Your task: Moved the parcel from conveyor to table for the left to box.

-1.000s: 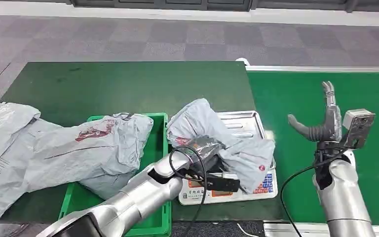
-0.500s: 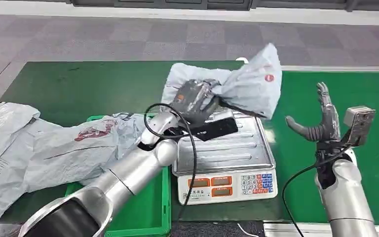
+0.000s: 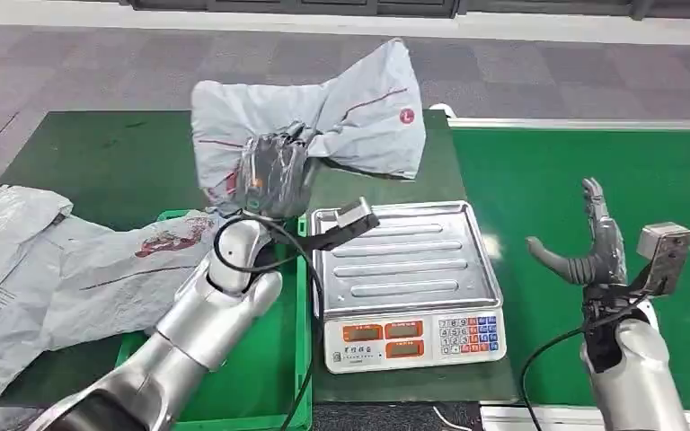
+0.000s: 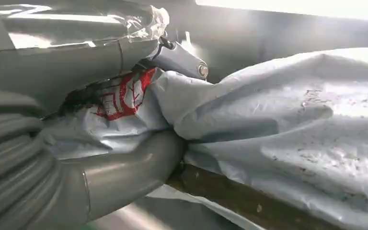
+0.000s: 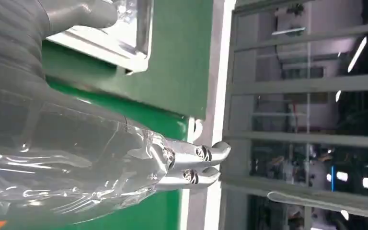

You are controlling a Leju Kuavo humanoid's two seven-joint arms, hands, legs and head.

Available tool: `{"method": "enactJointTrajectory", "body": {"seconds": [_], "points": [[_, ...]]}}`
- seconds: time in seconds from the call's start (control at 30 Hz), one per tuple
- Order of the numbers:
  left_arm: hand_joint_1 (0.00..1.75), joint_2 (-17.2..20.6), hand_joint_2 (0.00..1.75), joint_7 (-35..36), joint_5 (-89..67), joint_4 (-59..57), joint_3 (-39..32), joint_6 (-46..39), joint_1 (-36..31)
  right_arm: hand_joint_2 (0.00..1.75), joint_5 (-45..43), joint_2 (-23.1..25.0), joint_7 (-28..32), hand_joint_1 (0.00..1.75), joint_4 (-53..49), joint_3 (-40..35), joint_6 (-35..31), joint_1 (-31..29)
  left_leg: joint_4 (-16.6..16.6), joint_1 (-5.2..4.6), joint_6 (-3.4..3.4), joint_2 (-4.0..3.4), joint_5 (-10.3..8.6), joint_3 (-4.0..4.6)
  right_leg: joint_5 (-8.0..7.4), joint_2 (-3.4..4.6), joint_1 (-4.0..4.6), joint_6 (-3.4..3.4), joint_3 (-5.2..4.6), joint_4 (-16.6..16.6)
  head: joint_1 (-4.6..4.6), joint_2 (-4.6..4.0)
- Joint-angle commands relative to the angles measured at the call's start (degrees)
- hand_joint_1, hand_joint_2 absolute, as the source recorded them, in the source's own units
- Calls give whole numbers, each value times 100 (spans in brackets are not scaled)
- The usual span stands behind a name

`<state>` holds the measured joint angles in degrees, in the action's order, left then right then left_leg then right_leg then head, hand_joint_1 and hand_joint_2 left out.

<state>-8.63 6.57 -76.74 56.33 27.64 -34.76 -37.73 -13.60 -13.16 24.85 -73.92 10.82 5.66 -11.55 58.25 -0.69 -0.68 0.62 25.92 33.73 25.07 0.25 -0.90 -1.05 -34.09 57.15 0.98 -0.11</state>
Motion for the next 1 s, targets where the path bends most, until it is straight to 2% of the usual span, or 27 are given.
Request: {"method": "enactJointTrajectory", "body": {"seconds": [0.03, 0.17, 0.2, 0.23, 0.27, 0.33, 0.4, 0.5, 0.6, 0.8, 0.83, 0.93, 0.97, 1.0], "points": [[175, 329, 175, 218, -654, 1434, -1018, -59, 1104, 175, -29, 108, -39, 0, -202, 384, -11, 184, -9, 5, 15, -26, 10, -15, 4, 20, 5, 7, 5, -8, 0, 0], [175, 299, 175, 211, -662, 1378, -1025, -23, 1058, 175, -28, 103, -42, 0, -191, 371, -12, 169, -3, 3, 11, -17, 8, 0, 5, 10, 4, 8, -9, -2, 2, 0], [175, 540, 175, 847, -1326, 1552, -961, -122, 1171, 175, -24, 116, -54, 0, -175, 363, -12, 138, -5, 7, 15, -20, 9, -5, 4, 11, 7, 10, -4, -6, 0, 0], [175, 1393, 175, 1909, -1326, 2005, -244, 1, 1286, 175, -22, 123, -56, 0, -197, 359, -15, 153, -4, 4, 10, -13, 7, 0, 4, 5, 4, 8, -7, -4, 2, 0], [175, 1961, 175, 2496, -1326, 2632, 48, -5, 1618, 175, -18, 134, -58, 0, -242, 375, -19, 204, -7, 2, 9, -28, 9, -7, 3, 20, 2, 9, -6, -3, 0, 0], [175, 2695, 175, 3224, -1326, 3262, 287, 86, 1849, 175, 30, 155, -58, 0, -284, 405, -54, 273, -19, 2, 14, -53, 13, -19, 1, 43, 2, 14, 0, -9, 0, 0], [175, 3025, 175, 3304, -1326, 3894, 105, 223, 2305, 175, 65, 215, -30, 0, -370, 482, -97, 370, -23, 4, 21, -77, 18, -29, 1, 63, 3, 23, -2, -6, 0, 0], [175, 3110, 175, 3063, -1326, 4381, -125, 363, 2653, 175, 99, 260, 3, 0, -499, 563, -113, 537, -12, 13, 27, -80, 23, -19, 4, 67, 14, 26, -19, 4, 2, 0], [175, 3110, 175, 3063, -1326, 4381, -125, 363, 2653, 175, 99, 260, 3, 0, -499, 563, -113, 537, -7, 18, 20, -46, 20, -5, 14, 38, 17, 29, -22, 7, 2, 0], [175, 3112, 175, 3040, -1326, 4414, -172, 423, 2623, 175, 117, 279, 3, 0, -505, 551, -113, 522, -11, 17, 26, -42, 20, -10, 18, 30, 16, 34, -12, 2, 2, 0], [175, 3167, 175, 3018, -1326, 4507, -300, 407, 2732, 175, 149, 312, 14, 0, -503, 530, -120, 525, -10, 17, 28, -41, 20, -6, 17, 29, 16, 34, -16, 2, 2, 0], [175, 2999, 175, 2488, -1326, 4742, -937, 479, 3164, 175, 246, 423, 21, 0, -526, 520, -162, 481, -10, 14, 26, -50, 21, -5, 14, 40, 13, 32, -21, 4, 2, 0], [175, 2865, 175, 2159, -1326, 4684, -1219, 135, 3565, 175, 283, 433, -86, 0, -597, 517, -194, 439, -16, 16, 32, -56, 23, -15, 14, 43, 15, 35, -11, -1, 2, 0], [140, 2655, 175, 1972, -1326, 4696, -1207, 399, 3330, 175, 287, 436, -36, 0, -594, 536, -195, 506, -15, 14, 29, -62, 24, -12, 13, 50, 13, 34, -15, 1, 2, 0]]}}
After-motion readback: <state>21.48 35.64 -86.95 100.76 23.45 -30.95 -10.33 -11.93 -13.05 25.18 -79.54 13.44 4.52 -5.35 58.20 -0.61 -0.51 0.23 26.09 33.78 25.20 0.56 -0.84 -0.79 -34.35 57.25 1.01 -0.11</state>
